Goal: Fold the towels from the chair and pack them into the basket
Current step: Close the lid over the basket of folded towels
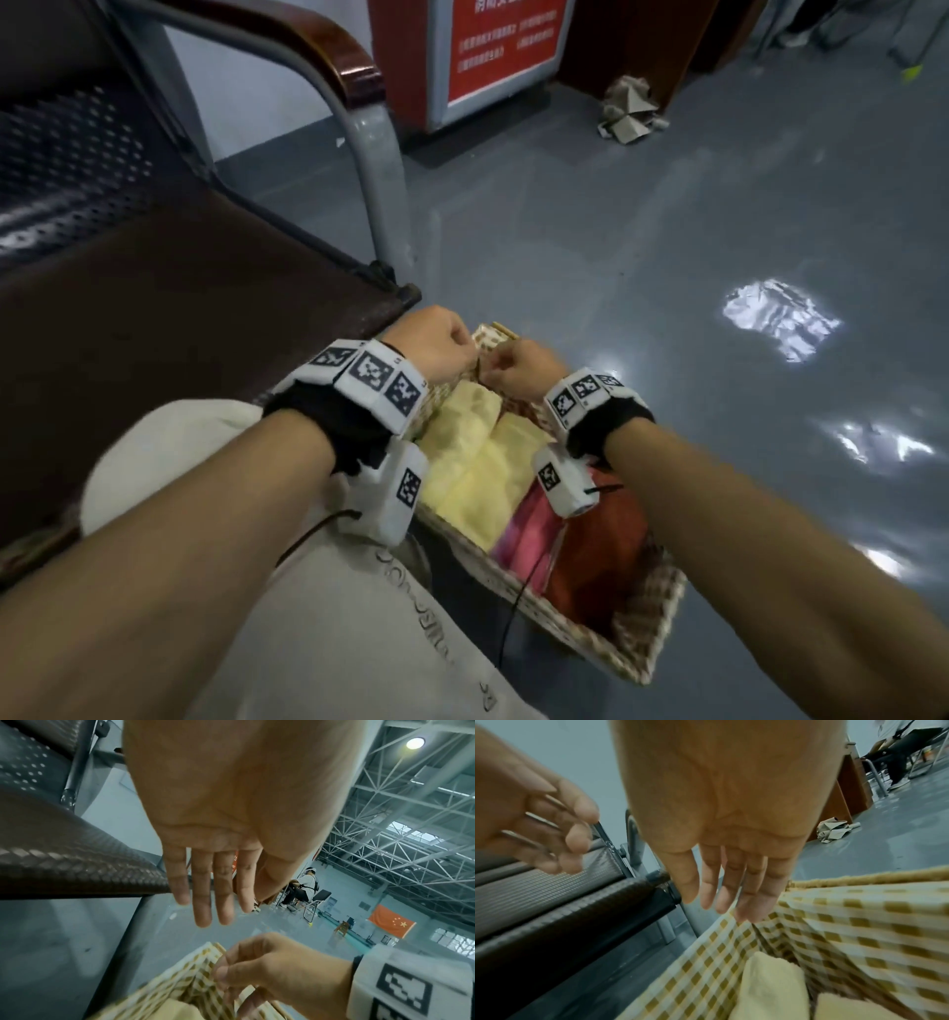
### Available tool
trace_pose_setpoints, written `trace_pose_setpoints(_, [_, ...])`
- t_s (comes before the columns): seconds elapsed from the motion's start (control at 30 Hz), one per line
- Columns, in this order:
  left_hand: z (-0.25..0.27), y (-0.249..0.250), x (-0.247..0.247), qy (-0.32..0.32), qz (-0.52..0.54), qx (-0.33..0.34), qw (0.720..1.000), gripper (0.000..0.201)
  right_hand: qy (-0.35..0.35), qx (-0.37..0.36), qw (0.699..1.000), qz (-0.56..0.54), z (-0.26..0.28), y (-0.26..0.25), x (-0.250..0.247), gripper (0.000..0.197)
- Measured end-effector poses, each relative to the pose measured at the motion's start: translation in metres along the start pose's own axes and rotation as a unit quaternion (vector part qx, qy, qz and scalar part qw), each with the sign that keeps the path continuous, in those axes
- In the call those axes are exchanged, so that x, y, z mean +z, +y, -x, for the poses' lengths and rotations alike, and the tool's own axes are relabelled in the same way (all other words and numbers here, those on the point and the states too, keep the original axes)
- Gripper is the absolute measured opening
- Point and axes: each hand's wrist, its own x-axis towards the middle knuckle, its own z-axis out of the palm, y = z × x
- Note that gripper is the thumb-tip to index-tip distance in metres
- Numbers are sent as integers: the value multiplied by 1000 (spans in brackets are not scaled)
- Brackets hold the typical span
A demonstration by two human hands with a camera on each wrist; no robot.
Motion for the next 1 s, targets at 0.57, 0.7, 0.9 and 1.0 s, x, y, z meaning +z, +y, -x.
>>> trace_pose_setpoints(0.57, [-108, 8, -44, -183, -2, 28, 983, 23, 12, 212, 957, -196, -9, 6, -47, 16])
trace_pose_setpoints(0.7, [-128, 20, -18, -225, -22, 5, 974, 22, -6, 271, 954, -125, 30, 48, -58, 12])
trace_pose_setpoints(0.9, [-176, 3, 44, -144, -24, 3, 989, 23, 191, 371, 906, -67, 79, 124, -44, 21])
trace_pose_setpoints(1.0, [-189, -17, 75, -133, -57, -22, 989, 27, 242, 447, 860, -43, 100, 167, -32, 31])
